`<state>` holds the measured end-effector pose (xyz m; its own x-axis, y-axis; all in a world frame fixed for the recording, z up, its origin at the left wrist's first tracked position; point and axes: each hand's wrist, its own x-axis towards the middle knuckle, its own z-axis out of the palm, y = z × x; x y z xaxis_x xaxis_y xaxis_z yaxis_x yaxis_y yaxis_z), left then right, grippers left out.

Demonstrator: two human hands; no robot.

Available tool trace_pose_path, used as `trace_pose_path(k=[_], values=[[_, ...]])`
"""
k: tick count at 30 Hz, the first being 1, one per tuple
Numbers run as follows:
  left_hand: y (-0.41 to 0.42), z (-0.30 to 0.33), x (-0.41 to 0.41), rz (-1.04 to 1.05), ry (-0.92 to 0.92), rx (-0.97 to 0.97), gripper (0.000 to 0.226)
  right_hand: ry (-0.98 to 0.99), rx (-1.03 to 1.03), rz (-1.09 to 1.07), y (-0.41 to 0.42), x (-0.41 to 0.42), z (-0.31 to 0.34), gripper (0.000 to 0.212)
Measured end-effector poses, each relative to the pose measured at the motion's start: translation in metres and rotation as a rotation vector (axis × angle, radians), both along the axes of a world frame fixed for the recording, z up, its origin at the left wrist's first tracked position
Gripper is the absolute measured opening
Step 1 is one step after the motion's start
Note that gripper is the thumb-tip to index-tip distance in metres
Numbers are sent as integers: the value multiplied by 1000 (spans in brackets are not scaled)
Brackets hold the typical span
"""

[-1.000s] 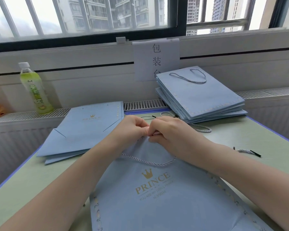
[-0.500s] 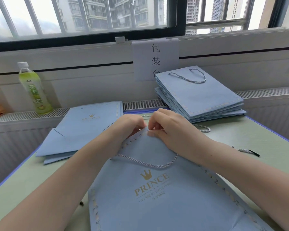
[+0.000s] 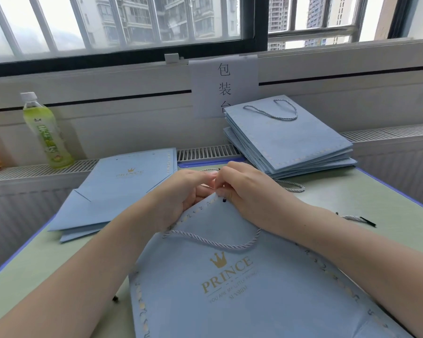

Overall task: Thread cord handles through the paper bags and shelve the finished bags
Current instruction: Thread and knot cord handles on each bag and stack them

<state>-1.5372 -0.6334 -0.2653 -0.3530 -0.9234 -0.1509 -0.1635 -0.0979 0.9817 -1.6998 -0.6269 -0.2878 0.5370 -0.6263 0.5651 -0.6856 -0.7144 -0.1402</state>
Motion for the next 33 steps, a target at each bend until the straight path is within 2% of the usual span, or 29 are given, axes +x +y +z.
trace_pose_path(k=[7, 12, 14, 19, 24, 29, 33], values=[[2, -4, 0, 30, -52, -165, 32, 21, 48, 14, 7, -2, 6, 18], [-5, -11, -4, 170, -411, -540, 19, 28, 154, 6, 7, -2, 3, 12], [-6, -13, -4, 156, -477, -593, 17, 13, 175, -2, 6, -2, 0, 11], [-5, -13, -3, 116, -529, -593, 30, -76, 193, -17, 5, 0, -6, 6], [-2, -8, -2, 94, -415, -473, 28, -202, 203, -27, 1, 2, -9, 7], [2, -6, 0, 103, -286, -351, 9, -253, 168, 35, 2, 3, -7, 3], [1, -5, 5, 59, -228, -309, 18, -234, 140, 56, 1, 4, -6, 2]])
